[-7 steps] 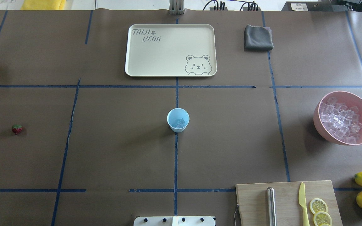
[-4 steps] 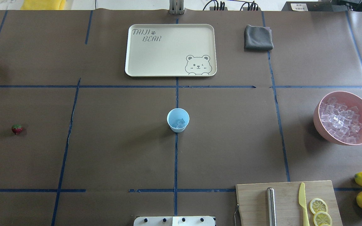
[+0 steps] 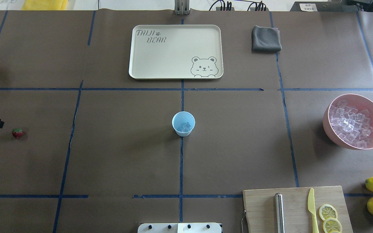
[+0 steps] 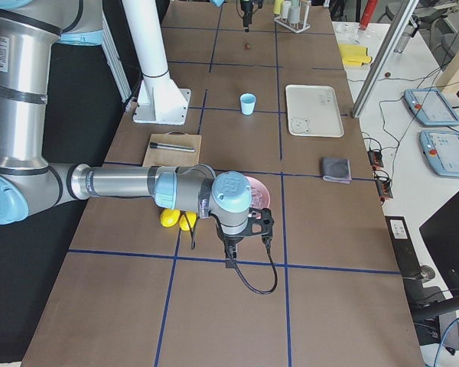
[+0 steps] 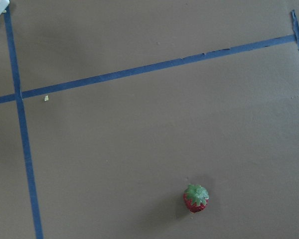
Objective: Put ice and strawberries in cup
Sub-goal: 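Lower the left gripper onto the red strawberry and grasp it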
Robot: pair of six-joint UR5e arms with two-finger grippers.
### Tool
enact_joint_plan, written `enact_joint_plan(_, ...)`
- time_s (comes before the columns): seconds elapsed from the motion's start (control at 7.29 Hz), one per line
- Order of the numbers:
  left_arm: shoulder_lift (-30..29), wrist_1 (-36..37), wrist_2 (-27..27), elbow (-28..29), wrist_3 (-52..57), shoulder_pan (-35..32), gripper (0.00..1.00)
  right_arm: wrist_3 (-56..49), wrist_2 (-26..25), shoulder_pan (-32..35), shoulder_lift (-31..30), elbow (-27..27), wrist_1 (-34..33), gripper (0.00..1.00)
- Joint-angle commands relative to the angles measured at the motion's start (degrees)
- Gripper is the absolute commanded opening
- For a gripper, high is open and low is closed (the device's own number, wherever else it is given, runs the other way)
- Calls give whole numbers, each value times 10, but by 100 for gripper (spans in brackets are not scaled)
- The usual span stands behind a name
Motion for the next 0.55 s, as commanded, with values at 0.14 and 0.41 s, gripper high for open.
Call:
enact_joint_plan(0.14,-19,-114,40,90,-83,59,100,-1,0,0,-1,0,1,100)
enact_joint_plan(0.41,-26,-121,40,109,-86,59,96,-1,0,0,-1,1,0,100)
